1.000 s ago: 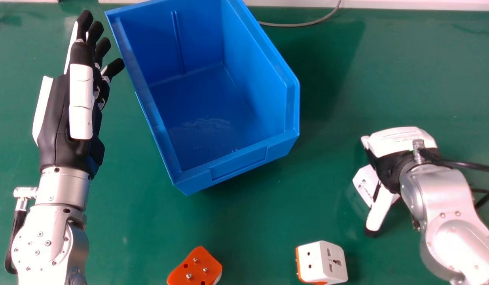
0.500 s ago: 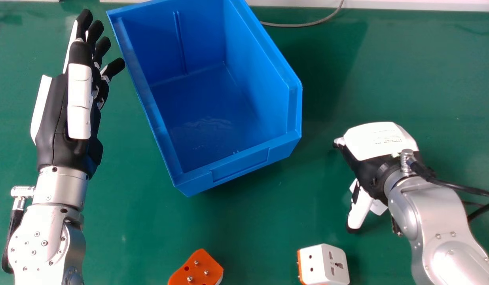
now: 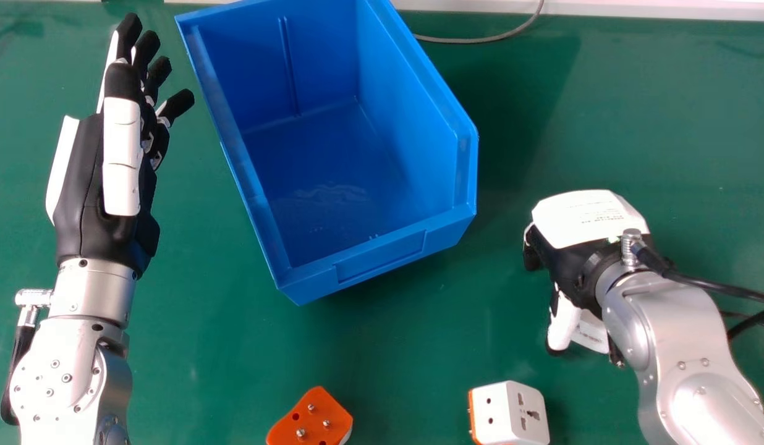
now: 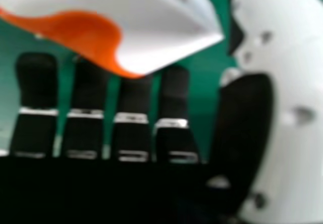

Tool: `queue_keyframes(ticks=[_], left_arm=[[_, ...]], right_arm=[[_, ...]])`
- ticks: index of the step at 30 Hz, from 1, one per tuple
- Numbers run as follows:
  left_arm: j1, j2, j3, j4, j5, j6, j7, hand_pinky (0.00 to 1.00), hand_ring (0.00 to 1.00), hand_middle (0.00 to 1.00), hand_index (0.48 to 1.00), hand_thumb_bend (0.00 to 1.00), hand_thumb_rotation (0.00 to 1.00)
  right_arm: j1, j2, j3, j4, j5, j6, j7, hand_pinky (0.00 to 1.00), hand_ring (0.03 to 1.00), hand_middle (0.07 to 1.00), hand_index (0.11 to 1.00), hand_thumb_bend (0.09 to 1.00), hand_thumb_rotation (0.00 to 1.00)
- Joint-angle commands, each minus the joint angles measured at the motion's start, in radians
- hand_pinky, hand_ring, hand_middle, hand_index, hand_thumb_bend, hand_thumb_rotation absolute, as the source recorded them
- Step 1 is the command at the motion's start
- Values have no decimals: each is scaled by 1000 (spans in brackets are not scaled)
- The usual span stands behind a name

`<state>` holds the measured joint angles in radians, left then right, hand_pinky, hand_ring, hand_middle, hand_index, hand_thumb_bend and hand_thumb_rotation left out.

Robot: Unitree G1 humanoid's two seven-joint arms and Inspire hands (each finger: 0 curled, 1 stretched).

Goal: Pick all objects and put in blue box

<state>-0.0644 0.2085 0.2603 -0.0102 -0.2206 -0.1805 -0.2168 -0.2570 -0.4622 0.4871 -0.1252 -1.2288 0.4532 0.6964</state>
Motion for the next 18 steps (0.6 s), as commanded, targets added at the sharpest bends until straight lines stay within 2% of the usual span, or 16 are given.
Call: queue_keyframes(ticks=[1, 5, 10, 13, 15, 18], left_arm=[[-16, 9, 4, -23, -14, -6, -4, 912, 985, 997, 991, 796, 1000], [-16, 12, 3, -23, -19, -5, -8, 913, 985, 997, 990, 796, 1000], [-14, 17, 4, -28, -23, 8, -6, 913, 984, 997, 988, 796, 1000], [-14, 19, 5, -25, -21, 2, -9, 913, 984, 997, 988, 796, 1000], [-15, 21, 6, -23, -24, 0, -12, 915, 985, 997, 989, 798, 1000], [-16, 17, 9, -20, -29, 1, -11, 915, 985, 997, 989, 798, 1000]], right_arm=[[11, 6, -18, -12, 0, 11, 4, 274, 407, 547, 605, 630, 52], [9, 9, -28, -10, 1, 13, 0, 257, 382, 533, 582, 609, 41], [14, 16, -44, -14, 17, 5, -32, 225, 335, 511, 549, 579, 26], [15, 22, -51, -16, 23, 2, -52, 225, 335, 511, 549, 579, 26], [15, 23, -53, -16, 28, -3, -66, 220, 326, 505, 537, 569, 21], [22, 29, -63, -18, 39, -14, -111, 220, 326, 505, 537, 569, 21]])
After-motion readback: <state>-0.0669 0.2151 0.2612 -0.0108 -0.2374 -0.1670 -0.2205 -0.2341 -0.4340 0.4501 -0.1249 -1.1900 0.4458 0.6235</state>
